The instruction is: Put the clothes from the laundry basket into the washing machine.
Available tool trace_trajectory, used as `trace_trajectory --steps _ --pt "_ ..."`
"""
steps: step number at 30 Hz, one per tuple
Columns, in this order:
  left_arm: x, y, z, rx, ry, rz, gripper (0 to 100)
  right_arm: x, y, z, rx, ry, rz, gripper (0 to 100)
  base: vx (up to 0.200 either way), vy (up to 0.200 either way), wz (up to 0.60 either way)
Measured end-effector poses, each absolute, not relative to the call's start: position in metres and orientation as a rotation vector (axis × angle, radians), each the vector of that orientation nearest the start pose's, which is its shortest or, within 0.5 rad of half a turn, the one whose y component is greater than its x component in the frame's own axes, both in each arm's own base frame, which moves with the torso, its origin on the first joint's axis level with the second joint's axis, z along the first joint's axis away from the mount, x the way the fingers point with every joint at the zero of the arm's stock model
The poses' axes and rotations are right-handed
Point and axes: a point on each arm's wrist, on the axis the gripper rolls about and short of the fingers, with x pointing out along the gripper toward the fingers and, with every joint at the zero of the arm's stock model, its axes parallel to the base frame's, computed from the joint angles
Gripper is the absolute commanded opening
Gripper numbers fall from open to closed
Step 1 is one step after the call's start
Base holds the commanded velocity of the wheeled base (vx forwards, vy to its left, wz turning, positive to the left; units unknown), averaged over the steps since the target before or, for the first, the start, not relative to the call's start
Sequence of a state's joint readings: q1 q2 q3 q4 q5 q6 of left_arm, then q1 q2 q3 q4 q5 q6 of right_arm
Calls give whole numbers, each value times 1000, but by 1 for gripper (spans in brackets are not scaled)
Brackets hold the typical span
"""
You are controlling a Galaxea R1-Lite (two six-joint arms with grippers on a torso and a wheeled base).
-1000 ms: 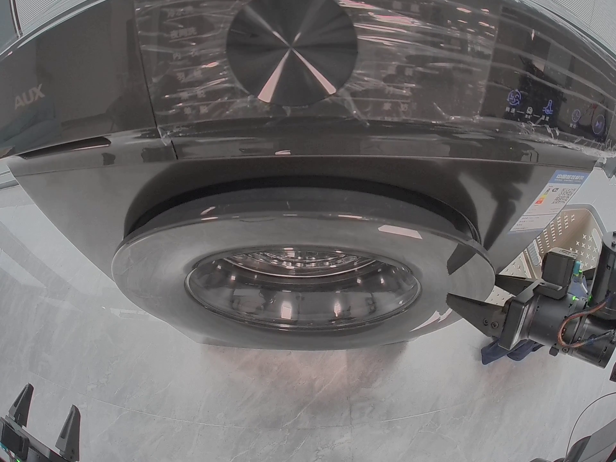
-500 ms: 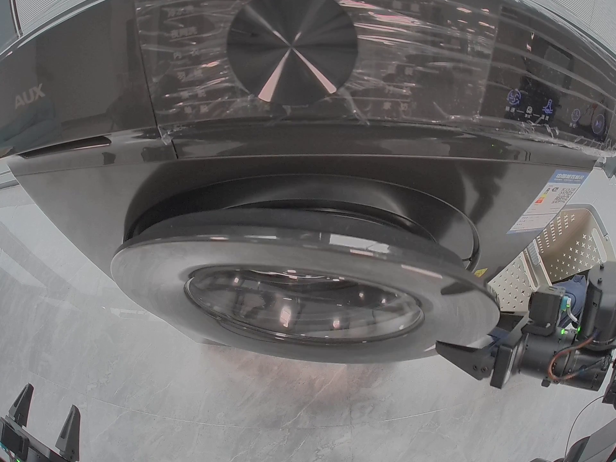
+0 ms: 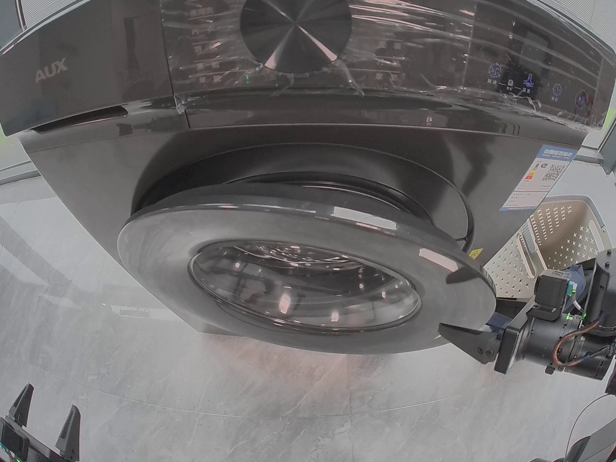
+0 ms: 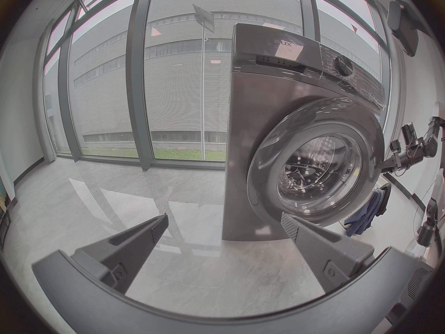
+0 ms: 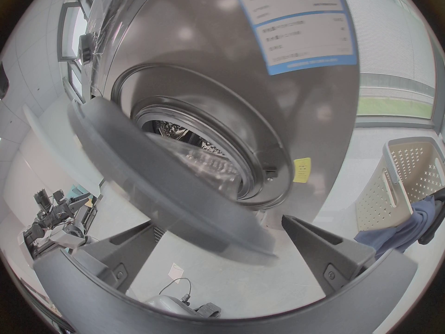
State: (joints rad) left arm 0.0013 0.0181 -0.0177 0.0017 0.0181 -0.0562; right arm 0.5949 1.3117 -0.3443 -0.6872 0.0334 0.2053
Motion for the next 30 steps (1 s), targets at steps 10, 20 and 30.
trace_trajectory --steps 10,20,30 --pt "-23 0 81 -56 2 19 100 143 107 148 98 399 639 100 0 0 0" --pt "-23 0 81 -56 1 20 100 143 106 159 114 345 641 100 -120 0 0" --pt "-23 0 81 -56 2 19 100 156 115 158 101 362 638 100 0 0 0"
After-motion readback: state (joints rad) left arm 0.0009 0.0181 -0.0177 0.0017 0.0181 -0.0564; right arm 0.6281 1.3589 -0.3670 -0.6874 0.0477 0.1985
